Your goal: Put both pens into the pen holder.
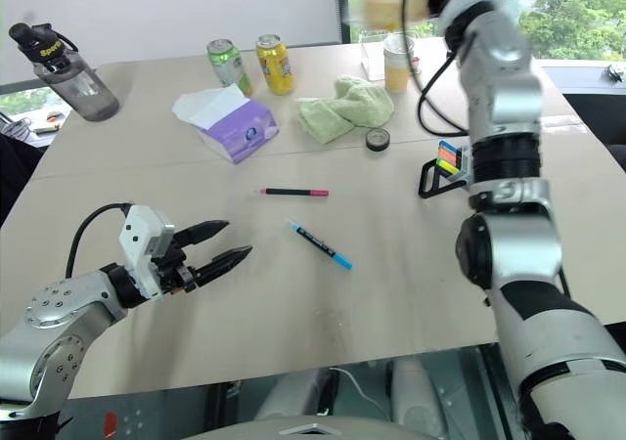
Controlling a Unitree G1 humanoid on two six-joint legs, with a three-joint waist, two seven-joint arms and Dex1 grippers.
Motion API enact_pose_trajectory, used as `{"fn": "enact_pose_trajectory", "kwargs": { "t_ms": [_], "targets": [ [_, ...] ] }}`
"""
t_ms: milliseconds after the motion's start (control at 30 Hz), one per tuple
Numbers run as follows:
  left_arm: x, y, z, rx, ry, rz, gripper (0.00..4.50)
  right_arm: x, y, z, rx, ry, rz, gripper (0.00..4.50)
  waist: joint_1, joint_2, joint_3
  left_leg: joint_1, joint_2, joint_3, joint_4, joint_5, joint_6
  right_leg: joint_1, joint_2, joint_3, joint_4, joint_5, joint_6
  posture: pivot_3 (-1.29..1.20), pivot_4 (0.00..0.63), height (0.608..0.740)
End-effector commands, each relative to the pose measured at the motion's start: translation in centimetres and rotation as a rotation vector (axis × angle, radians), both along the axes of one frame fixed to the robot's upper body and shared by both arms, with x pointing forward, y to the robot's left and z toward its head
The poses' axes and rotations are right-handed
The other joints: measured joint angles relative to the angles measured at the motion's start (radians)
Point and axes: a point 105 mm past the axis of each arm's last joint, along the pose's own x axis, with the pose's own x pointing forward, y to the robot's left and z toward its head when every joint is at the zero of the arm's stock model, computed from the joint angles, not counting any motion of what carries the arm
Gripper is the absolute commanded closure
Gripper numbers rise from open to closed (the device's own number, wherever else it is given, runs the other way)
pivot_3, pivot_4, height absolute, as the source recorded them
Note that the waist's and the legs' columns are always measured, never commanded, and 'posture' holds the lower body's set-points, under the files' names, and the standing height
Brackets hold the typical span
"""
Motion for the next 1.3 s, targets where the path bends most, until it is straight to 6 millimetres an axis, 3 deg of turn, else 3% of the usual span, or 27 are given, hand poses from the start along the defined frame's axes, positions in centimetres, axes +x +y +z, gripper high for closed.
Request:
{"fn": "enact_pose_trajectory", "kwargs": {
  "t_ms": [33, 167, 400, 633, 733, 833, 933, 1200, 1300],
  "targets": [
    [-0.1, -0.2, 0.8, 0.009, -0.046, -0.006, 0.98, -0.6, 1.1, 1.6, -0.008, -0.096, 0.022, 0.58, -0.021, 0.001, 0.0, 0.0, 0.001, 0.002, -0.001, 0.0, 0.0, -0.001, 0.001, 0.001, 0.001, 0.0, 0.0, 0.0, 0.15, 0.74],
    [-0.1, -0.2, 0.7, 0.006, -0.045, -0.005, 0.98, -0.4, 3.0, -0.2, -0.07, -0.044, 0.121, 0.58, -0.047, 0.001, 0.0, 0.0, 0.002, 0.007, -0.001, 0.0, 0.0, -0.005, 0.001, 0.006, 0.004, 0.0, 0.0, 0.0, 0.15, 0.74],
    [0.0, -0.2, 0.5, 0.014, -0.035, -0.006, 0.98, -1.5, 3.8, -2.7, -0.148, 0.0, 0.247, 0.58, -0.037, 0.001, 0.0, 0.0, 0.002, 0.007, 0.001, 0.0, 0.0, -0.006, 0.002, 0.01, 0.007, 0.0, 0.0, 0.0, 0.15, 0.74],
    [-0.2, 0.0, 0.2, 0.013, -0.028, -0.006, 0.98, -6.2, 6.9, -9.4, -0.322, 0.175, 0.619, 0.58, -0.021, 0.001, 0.0, 0.0, 0.002, 0.007, 0.001, 0.0, 0.0, -0.006, 0.001, 0.01, 0.007, 0.0, 0.0, 0.0, 0.15, 0.74],
    [-0.5, 0.1, -0.4, 0.02, 0.004, -0.02, 0.98, -9.4, 8.2, -14.3, -0.435, 0.347, 0.78, 0.58, -0.015, 0.001, 0.0, -0.001, 0.002, 0.007, 0.002, 0.0, 0.0, -0.007, 0.001, 0.011, 0.008, 0.0, 0.0, 0.0, 0.15, 0.74],
    [-0.7, 0.4, -0.8, 0.032, 0.021, -0.025, 0.98, -11.4, 9.0, -18.0, -0.566, 0.469, 0.83, 0.58, -0.012, 0.0, 0.0, 0.0, 0.002, 0.007, 0.002, 0.0, 0.0, -0.006, 0.001, 0.011, 0.007, 0.0, 0.0, 0.0, 0.15, 0.74],
    [-0.8, 1.1, -1.0, 0.048, 0.037, -0.024, 0.98, -12.3, 10.1, -20.2, -0.6, 0.566, 0.843, 0.58, -0.013, 0.0, 0.0, 0.0, 0.002, 0.008, 0.002, 0.0, 0.0, -0.006, 0.001, 0.011, 0.009, 0.0, 0.0, 0.0, 0.15, 0.74],
    [-1.6, 2.7, -1.1, 0.096, 0.07, -0.021, 0.98, -15.2, 15.5, -23.3, -0.647, 0.66, 0.97, 0.58, -0.008, -0.001, 0.0, 0.0, 0.002, 0.007, 0.002, 0.0, 0.0, -0.007, 0.001, 0.011, 0.009, 0.0, 0.0, 0.0, 0.15, 0.74],
    [-2.0, 3.5, -1.2, 0.124, 0.084, -0.011, 0.98, -14.7, 16.1, -25.7, -0.8, 0.678, 0.92, 0.58, 0.0, -0.002, -0.001, 0.0, 0.002, 0.007, 0.002, 0.0, 0.0, -0.007, 0.001, 0.011, 0.009, 0.0, 0.0, 0.0, 0.15, 0.74]
  ]
}}
